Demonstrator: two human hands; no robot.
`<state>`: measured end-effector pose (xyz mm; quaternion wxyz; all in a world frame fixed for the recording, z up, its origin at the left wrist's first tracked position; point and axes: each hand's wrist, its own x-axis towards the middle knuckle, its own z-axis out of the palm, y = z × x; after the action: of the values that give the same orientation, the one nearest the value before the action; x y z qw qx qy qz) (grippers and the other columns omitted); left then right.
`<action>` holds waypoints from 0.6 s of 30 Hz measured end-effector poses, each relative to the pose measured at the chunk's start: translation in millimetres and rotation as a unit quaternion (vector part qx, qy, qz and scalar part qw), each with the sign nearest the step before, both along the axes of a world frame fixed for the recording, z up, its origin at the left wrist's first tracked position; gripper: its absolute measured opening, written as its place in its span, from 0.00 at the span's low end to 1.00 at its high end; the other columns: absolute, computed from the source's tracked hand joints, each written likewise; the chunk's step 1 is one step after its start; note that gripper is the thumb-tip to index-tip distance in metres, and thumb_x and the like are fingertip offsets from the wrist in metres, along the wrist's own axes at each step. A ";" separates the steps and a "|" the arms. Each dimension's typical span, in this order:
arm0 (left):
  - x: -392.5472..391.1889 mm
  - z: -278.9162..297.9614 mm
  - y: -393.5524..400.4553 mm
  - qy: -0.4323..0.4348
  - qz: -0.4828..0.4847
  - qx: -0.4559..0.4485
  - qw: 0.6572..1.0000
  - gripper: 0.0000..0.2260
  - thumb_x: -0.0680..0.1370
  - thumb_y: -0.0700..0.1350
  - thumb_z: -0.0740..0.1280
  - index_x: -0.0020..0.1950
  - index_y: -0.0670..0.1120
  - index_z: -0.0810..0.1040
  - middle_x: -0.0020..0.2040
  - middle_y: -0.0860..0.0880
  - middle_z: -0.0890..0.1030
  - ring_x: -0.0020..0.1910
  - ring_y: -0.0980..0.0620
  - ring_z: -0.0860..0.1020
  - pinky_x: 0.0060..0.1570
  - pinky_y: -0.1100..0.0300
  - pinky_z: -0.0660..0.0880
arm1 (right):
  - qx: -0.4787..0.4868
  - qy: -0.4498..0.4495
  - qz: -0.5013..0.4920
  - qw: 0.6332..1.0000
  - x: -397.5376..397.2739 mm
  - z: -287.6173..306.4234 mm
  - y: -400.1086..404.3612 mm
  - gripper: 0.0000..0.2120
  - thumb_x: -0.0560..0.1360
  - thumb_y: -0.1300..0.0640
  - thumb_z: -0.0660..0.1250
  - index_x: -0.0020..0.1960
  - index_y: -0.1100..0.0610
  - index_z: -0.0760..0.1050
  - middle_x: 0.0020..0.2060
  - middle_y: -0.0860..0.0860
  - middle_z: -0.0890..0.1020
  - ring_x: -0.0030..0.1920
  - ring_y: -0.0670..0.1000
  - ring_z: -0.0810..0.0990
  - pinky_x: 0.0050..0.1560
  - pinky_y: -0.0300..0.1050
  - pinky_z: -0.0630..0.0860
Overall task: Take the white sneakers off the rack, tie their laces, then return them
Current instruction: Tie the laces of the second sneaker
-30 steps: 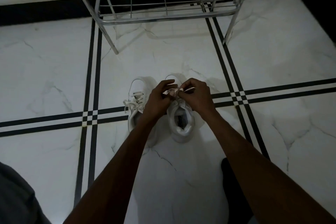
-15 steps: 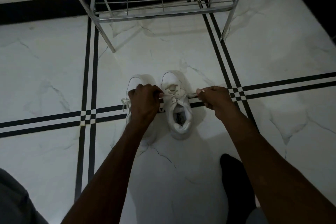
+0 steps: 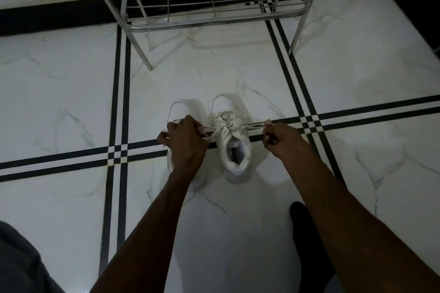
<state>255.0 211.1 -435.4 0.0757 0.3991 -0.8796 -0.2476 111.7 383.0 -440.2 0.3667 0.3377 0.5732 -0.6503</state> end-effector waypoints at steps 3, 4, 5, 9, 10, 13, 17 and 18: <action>-1.0 -0.7 -0.8 0.002 0.006 0.010 1.000 0.12 0.68 0.36 0.66 0.47 0.50 0.75 0.46 0.52 0.81 0.58 0.45 0.72 0.60 0.46 0.57 | -0.068 -0.029 -0.074 0.995 3.3 2.2 -1.5 0.10 0.80 0.69 0.62 0.42 0.60 0.74 0.36 0.52 0.77 0.33 0.46 0.72 0.32 0.36 0.69; -1.3 -0.4 -1.2 -0.001 0.007 0.012 1.000 0.11 0.69 0.37 0.67 0.46 0.50 0.74 0.46 0.52 0.81 0.58 0.45 0.72 0.60 0.45 0.58 | -0.078 -0.034 -0.092 0.992 3.8 1.8 -2.6 0.10 0.80 0.70 0.62 0.42 0.60 0.74 0.37 0.51 0.77 0.34 0.45 0.72 0.32 0.36 0.69; -1.5 -0.2 -1.8 -0.004 0.007 0.013 1.000 0.11 0.69 0.37 0.67 0.46 0.51 0.74 0.46 0.52 0.81 0.58 0.45 0.72 0.60 0.45 0.58 | -0.088 -0.036 -0.107 0.990 4.7 1.6 -4.1 0.10 0.80 0.70 0.62 0.42 0.60 0.74 0.37 0.51 0.77 0.34 0.45 0.72 0.33 0.36 0.69; -2.1 -0.3 -0.4 -0.005 0.008 0.008 1.000 0.12 0.69 0.36 0.68 0.47 0.50 0.75 0.46 0.52 0.81 0.58 0.45 0.72 0.60 0.46 0.57 | -0.122 -0.026 -0.165 0.978 7.6 -1.5 -6.1 0.09 0.79 0.72 0.62 0.45 0.61 0.76 0.41 0.52 0.80 0.36 0.46 0.75 0.31 0.35 0.72; -2.3 -1.0 -0.5 -0.007 0.008 0.005 1.000 0.12 0.69 0.36 0.68 0.47 0.50 0.76 0.45 0.53 0.81 0.58 0.45 0.72 0.59 0.46 0.57 | -0.130 -0.021 -0.176 0.975 7.0 -1.8 -5.9 0.09 0.79 0.72 0.63 0.44 0.61 0.76 0.42 0.52 0.80 0.37 0.46 0.75 0.33 0.35 0.72; -2.8 -1.8 -2.8 0.001 0.003 0.008 1.000 0.10 0.71 0.37 0.68 0.48 0.51 0.78 0.45 0.55 0.80 0.60 0.45 0.72 0.60 0.45 0.56 | -0.107 0.023 -0.116 0.987 1.9 -2.5 -4.4 0.06 0.79 0.69 0.65 0.44 0.61 0.77 0.39 0.52 0.79 0.35 0.45 0.75 0.31 0.33 0.74; -5.2 -2.6 -3.2 -0.007 -0.028 0.013 1.000 0.10 0.77 0.39 0.67 0.52 0.54 0.79 0.47 0.53 0.83 0.64 0.45 0.72 0.65 0.40 0.56 | -0.008 0.166 0.030 0.986 -3.5 1.6 -0.9 0.06 0.76 0.68 0.68 0.47 0.57 0.77 0.39 0.54 0.81 0.35 0.47 0.78 0.32 0.38 0.75; -5.3 -2.9 -3.1 -0.016 -0.041 0.007 0.999 0.13 0.77 0.38 0.66 0.56 0.54 0.79 0.49 0.52 0.84 0.65 0.45 0.72 0.66 0.39 0.57 | 0.010 0.207 0.069 0.976 -3.6 4.0 -0.2 0.08 0.76 0.67 0.68 0.50 0.56 0.76 0.42 0.54 0.82 0.37 0.48 0.79 0.34 0.40 0.76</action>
<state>249.7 208.0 -438.3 0.0485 0.3670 -0.8945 -0.2505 108.1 382.8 -436.2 0.2807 0.1595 0.6651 -0.6734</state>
